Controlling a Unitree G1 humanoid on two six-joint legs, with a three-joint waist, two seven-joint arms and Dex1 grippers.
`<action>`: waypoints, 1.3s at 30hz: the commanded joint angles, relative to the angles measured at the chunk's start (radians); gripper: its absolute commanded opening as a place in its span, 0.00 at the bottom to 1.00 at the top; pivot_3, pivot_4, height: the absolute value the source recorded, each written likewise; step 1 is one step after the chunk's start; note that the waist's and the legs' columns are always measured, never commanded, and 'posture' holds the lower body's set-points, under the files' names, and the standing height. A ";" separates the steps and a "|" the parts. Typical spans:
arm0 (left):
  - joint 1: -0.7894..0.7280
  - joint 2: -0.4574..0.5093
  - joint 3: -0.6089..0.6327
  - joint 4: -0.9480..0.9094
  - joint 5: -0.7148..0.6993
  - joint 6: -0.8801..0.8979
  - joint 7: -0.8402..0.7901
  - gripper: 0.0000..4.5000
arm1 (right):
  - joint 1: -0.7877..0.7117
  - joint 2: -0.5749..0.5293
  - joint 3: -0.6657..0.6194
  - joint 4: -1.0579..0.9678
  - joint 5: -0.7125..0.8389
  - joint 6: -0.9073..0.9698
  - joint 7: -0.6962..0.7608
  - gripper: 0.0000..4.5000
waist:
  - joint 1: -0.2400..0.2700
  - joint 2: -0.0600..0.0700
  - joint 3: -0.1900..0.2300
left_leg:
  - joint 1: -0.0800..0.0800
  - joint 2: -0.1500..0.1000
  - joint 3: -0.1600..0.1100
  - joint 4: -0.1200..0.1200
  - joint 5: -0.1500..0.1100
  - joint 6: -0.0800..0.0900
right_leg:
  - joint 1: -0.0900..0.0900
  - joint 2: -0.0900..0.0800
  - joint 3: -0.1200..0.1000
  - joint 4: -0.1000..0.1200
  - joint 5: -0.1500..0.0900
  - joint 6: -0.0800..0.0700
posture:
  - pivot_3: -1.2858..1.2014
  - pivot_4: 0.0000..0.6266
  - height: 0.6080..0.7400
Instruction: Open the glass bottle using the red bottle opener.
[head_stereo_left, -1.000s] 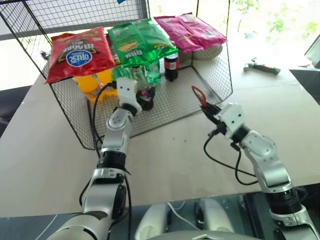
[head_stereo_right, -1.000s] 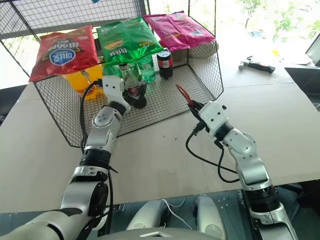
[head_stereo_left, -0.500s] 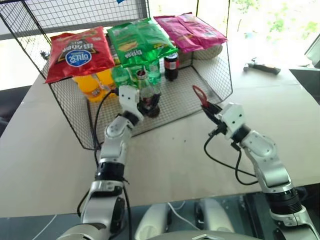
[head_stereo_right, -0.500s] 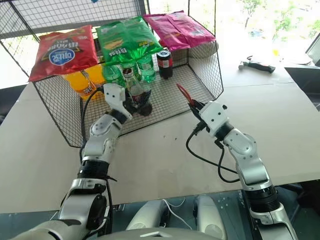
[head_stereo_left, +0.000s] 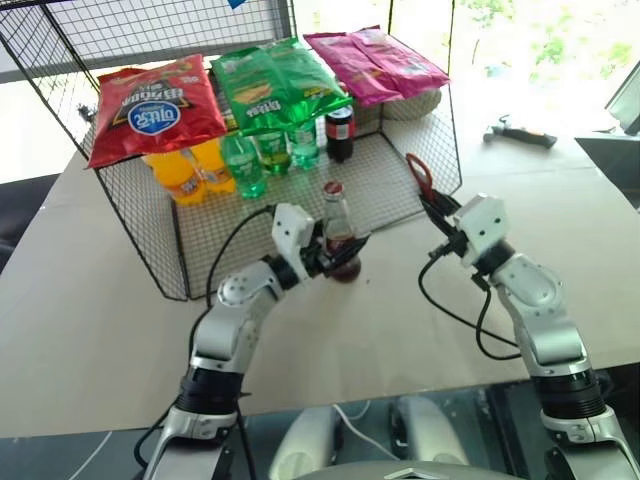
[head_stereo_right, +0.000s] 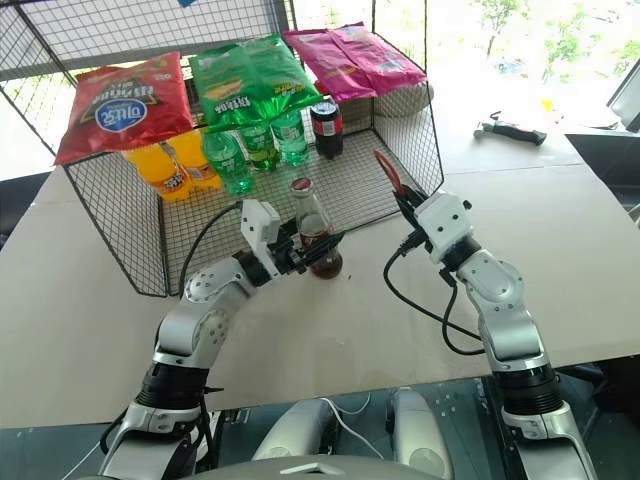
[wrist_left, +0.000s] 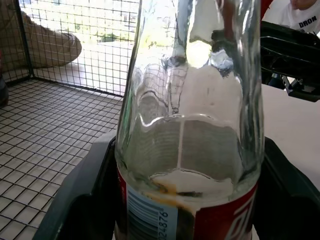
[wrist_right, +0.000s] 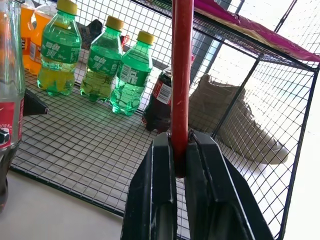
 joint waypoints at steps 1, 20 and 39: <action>0.003 0.009 -0.006 -0.025 0.023 -0.039 -0.009 0.59 | -0.010 -0.002 -0.019 -0.027 0.005 -0.026 -0.005 0.00 | 0.001 0.000 0.000 | 0.000 0.000 0.000 0.000 0.000 0.000 | 0.000 0.000 0.000 0.000 0.000 0.000 | 0.52 0.24 0.96; -0.015 -0.021 0.029 -0.103 -0.055 -0.086 -0.033 0.99 | -0.003 -0.003 -0.018 -0.022 0.006 -0.024 -0.001 0.00 | 0.005 0.000 0.000 | 0.000 0.000 0.000 0.000 0.000 0.000 | 0.000 0.000 0.001 0.000 0.000 0.000 | 0.52 0.24 0.96; -0.013 -0.037 0.024 -0.096 -0.044 -0.148 -0.056 0.99 | -0.019 0.000 -0.010 -0.003 0.004 -0.032 0.003 0.00 | 0.005 0.000 0.000 | 0.001 0.000 0.001 0.000 0.000 0.000 | 0.000 0.000 0.001 0.000 0.000 0.000 | 0.52 0.24 0.96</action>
